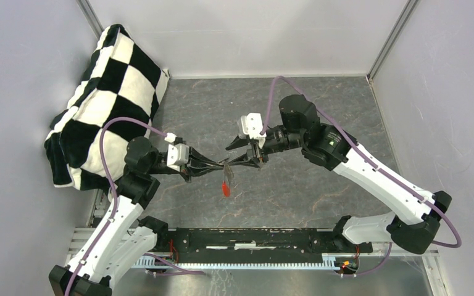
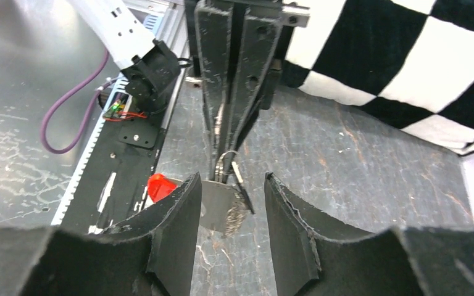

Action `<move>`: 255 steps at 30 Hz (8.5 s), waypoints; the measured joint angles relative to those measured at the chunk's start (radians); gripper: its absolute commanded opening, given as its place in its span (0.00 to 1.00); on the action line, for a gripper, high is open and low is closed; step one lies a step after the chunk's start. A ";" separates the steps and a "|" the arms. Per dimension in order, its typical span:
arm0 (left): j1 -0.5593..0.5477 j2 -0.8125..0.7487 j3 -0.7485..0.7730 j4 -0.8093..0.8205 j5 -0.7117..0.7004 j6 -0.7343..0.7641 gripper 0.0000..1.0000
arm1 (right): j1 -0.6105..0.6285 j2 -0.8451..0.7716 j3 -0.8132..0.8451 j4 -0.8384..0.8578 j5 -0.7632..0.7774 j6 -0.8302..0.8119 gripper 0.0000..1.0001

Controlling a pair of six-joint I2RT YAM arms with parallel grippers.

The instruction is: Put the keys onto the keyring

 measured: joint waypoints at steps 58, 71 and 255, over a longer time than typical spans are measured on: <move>0.000 0.007 -0.003 0.029 -0.046 -0.073 0.05 | 0.089 0.002 -0.106 0.064 0.175 -0.025 0.00; 0.000 0.015 -0.003 0.014 -0.042 -0.073 0.02 | 0.084 0.010 -0.107 0.069 0.154 -0.006 0.23; 0.000 -0.413 -0.215 -0.525 -0.213 1.424 0.42 | 0.030 0.032 -0.288 0.290 0.064 0.311 0.00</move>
